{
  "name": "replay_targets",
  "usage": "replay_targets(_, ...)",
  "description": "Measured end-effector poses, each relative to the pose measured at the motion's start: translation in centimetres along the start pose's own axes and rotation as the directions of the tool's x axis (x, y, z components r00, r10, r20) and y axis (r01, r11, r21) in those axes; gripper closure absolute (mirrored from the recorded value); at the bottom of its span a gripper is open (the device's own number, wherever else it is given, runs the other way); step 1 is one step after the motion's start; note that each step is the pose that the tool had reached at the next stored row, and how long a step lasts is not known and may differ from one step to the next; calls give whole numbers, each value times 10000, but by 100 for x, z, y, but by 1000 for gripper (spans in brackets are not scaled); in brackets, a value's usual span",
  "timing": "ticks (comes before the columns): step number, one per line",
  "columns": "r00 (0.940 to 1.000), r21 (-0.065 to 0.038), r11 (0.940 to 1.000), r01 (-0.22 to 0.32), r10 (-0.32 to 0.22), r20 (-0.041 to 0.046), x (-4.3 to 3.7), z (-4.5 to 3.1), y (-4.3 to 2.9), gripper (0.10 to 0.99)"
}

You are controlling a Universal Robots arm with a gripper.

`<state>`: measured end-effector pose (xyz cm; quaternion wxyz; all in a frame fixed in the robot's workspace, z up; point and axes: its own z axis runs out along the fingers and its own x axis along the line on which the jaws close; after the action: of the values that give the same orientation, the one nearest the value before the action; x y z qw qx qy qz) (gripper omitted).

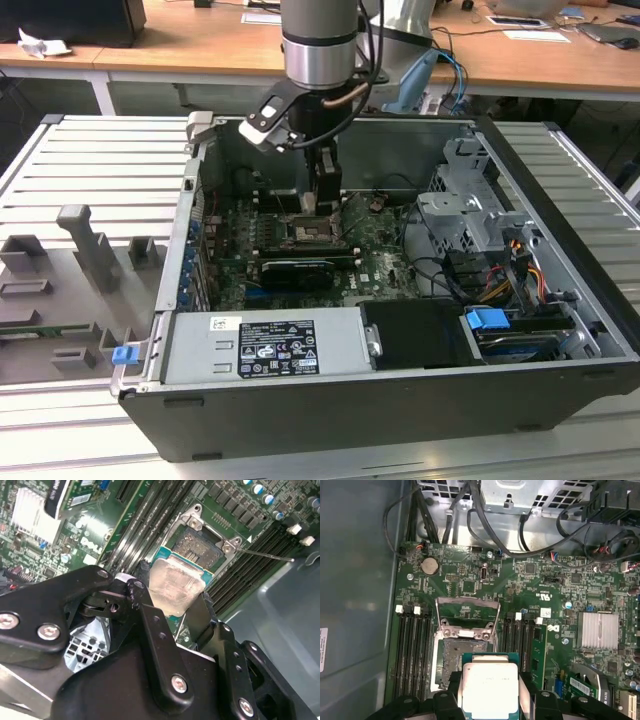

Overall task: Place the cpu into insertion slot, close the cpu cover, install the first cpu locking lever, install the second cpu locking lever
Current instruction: 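Place the cpu into insertion slot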

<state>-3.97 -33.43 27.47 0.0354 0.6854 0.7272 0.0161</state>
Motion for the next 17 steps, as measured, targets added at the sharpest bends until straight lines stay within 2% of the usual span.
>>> replay_targets(4, 9997, 10, 9997, -225, 225, 18, 22, 95, -13, 553)
replay_targets(12, 9998, 14, 9998, -221, 221, 22, 50, 265, -51, 553)
replay_targets(15, 9998, 14, 9998, -222, 222, 21, 60, 352, -57, 553)
replay_targets(17, 9998, 15, 9998, -221, 221, 24, 61, 368, -58, 553)
